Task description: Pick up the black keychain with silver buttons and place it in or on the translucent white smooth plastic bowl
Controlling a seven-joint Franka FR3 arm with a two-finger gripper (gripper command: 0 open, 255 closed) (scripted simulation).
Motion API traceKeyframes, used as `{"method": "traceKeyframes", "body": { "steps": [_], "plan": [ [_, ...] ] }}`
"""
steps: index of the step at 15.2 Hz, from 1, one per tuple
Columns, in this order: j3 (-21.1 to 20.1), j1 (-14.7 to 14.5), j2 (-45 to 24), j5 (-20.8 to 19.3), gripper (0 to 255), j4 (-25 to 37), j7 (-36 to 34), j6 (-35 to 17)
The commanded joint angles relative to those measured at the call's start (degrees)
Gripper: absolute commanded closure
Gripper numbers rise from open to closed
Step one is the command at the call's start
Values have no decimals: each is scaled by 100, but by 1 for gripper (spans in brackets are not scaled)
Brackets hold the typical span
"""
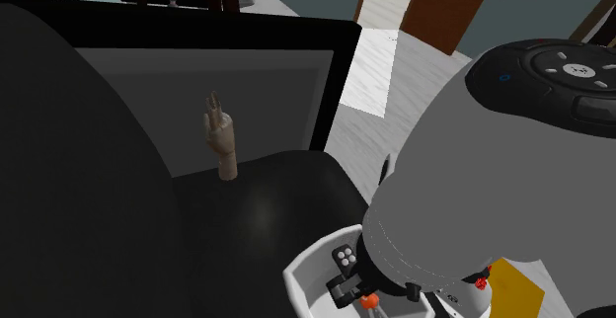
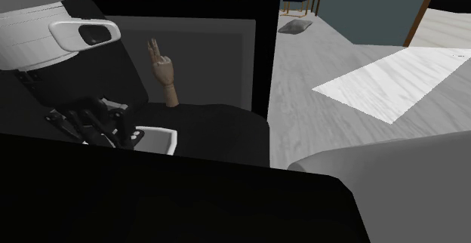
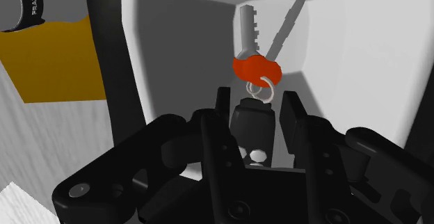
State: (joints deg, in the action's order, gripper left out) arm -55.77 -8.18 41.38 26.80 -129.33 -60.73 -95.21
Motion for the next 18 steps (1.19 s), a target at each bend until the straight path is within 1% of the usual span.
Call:
{"method": "traceKeyframes", "body": {
  "steps": [1, 6, 10, 18],
  "plan": [
    [0, 0, 0, 0, 0, 0, 0, 0],
    [0, 0, 0, 0, 0, 0, 0, 0],
    [191, 111, -131, -217, 0, 756, -102, 639],
    [191, 111, -131, -217, 0, 756, -102, 639]
  ]
}}
